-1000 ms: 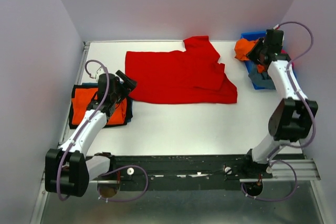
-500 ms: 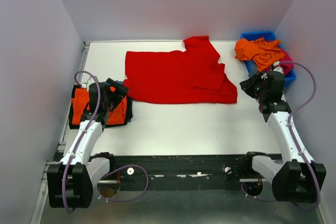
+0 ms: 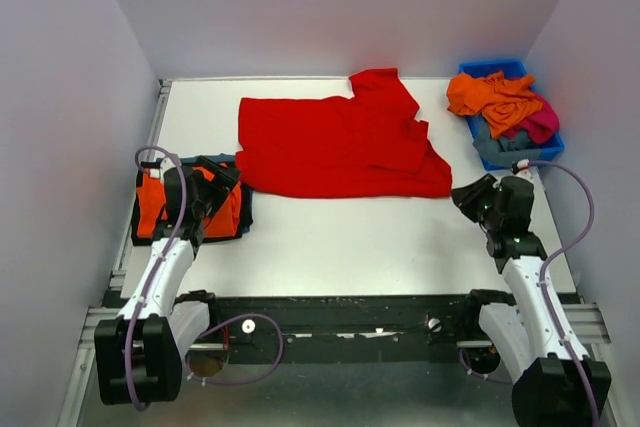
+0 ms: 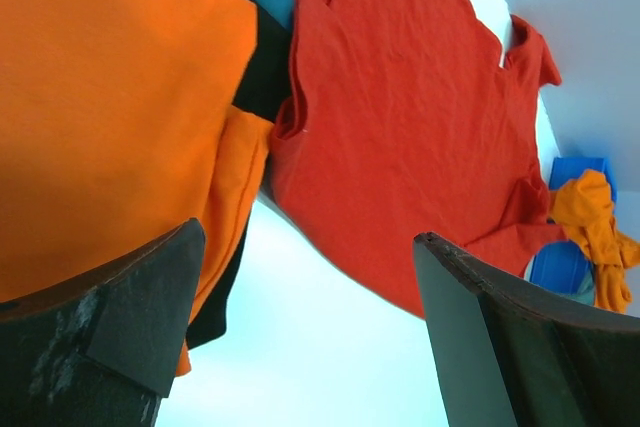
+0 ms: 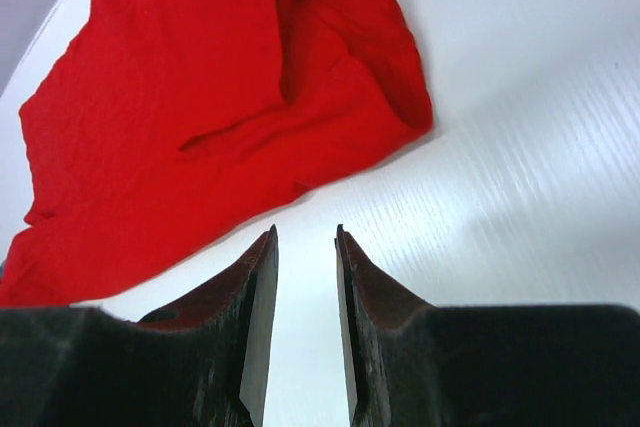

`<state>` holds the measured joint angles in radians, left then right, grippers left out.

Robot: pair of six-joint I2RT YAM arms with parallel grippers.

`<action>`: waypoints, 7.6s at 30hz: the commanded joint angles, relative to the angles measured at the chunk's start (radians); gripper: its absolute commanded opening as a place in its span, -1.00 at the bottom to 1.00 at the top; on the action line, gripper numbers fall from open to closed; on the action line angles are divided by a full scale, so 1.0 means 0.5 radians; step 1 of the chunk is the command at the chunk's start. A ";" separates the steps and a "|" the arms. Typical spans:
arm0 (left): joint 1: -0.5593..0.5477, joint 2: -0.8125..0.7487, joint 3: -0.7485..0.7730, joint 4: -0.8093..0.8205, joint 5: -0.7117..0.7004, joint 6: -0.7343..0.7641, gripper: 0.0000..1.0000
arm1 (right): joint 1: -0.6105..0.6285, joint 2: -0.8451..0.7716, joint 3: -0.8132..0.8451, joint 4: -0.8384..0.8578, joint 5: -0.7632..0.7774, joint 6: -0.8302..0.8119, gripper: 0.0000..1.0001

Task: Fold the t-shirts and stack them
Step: Fold the flattened tshirt in 1/3 of the way, then grap the side of the flattened tshirt furthest away from the robot with both arms

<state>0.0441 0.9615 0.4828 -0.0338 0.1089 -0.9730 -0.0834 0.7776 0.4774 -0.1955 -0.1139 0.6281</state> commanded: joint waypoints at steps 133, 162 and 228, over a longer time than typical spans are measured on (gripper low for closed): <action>-0.935 0.400 0.940 -1.062 -1.399 -0.616 -1.00 | -0.229 0.752 1.005 -0.170 -0.288 0.146 -0.99; -1.067 -0.208 -0.054 -0.960 -0.960 -0.696 -0.65 | -0.505 -0.220 0.018 -1.069 0.654 0.557 -0.23; -0.294 2.906 2.903 -0.926 -0.083 0.308 -0.03 | 0.246 3.519 3.944 -0.879 0.133 -0.422 0.35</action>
<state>-0.1078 2.3608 1.9278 -0.4416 0.0029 -0.8291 0.0402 2.5179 2.4332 -0.6514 -0.0021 0.3614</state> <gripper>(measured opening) 0.537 0.688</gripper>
